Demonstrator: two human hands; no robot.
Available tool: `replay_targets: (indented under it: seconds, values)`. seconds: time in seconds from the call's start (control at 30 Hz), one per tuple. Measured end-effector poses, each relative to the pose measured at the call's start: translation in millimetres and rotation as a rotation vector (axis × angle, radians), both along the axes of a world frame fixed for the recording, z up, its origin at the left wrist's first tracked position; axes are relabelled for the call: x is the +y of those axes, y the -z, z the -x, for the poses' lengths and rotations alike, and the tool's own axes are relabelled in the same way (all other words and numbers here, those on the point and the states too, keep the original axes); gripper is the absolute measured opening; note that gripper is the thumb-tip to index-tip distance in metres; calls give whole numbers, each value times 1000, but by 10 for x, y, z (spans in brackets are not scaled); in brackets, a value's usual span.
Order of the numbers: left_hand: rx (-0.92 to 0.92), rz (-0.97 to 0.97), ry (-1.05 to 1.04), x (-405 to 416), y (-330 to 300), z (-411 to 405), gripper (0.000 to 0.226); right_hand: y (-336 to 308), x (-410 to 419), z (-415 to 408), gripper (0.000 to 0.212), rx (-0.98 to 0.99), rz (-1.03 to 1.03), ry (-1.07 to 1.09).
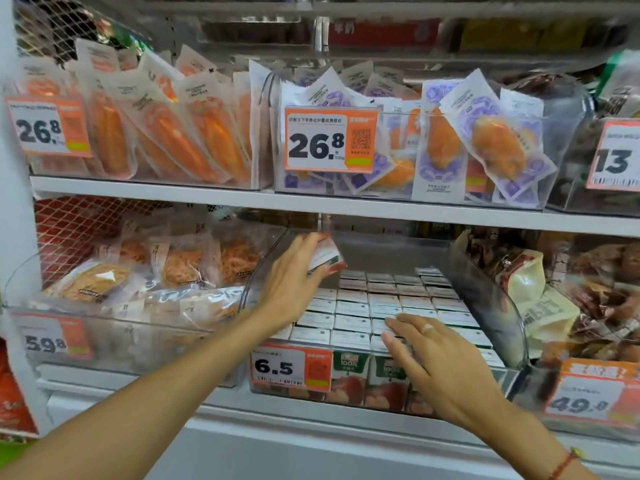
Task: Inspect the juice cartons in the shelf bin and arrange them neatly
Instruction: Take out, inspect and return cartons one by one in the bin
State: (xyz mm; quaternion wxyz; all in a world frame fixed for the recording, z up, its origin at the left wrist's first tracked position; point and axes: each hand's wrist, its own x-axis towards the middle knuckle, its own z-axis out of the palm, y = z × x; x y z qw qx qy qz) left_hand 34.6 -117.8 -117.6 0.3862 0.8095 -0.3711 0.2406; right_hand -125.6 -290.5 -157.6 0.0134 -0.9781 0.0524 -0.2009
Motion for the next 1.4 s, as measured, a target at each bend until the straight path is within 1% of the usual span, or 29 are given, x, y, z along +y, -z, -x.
replay_targets:
  seconds: [0.1,0.2,0.33,0.43,0.5,0.6,0.7,0.8,0.87,0.93,1.0,1.07,1.17,1.27,1.33,1.4]
  values:
    - [-25,-164,-33,-54,3,-211,46,20,-2,1,79,-20,-3,6]
    - [24,-312,28,-46,-50,-391,51,23,3,-6,84,-35,-5,6]
    - [46,-424,87,15,-202,-566,52,29,6,-9,84,-51,-7,8]
    - [49,-562,130,10,-311,-635,51,36,16,-10,85,-59,0,15]
    - [85,-630,146,-26,-350,-652,50,38,19,-8,86,-52,-1,16]
    - [150,-661,145,-131,-304,-655,50,35,27,-11,87,-51,-1,17]
    - [211,-684,91,-234,-192,-653,52,36,32,-8,88,-42,3,16]
    - [293,-682,69,-257,-127,-679,48,33,33,-3,88,-43,-4,17]
    - [332,-714,80,-251,-95,-691,44,27,38,2,88,-48,-11,24]
    - [347,-734,87,-242,-61,-694,39,24,53,4,86,-55,-20,32]
    - [362,-712,82,-237,-43,-699,38,16,58,5,82,-62,-33,41]
    - [368,-700,80,-236,-31,-702,38,13,59,8,77,-72,-35,45]
    - [375,-712,82,-231,12,-669,43,20,52,11,79,-48,-34,50]
    - [312,-727,45,-223,35,-589,43,26,39,2,82,-45,-31,54]
    - [201,-727,0,-187,27,-455,40,19,25,2,87,-7,-24,45]
    - [56,-661,-17,-90,48,-256,38,0,13,2,87,30,-19,32]
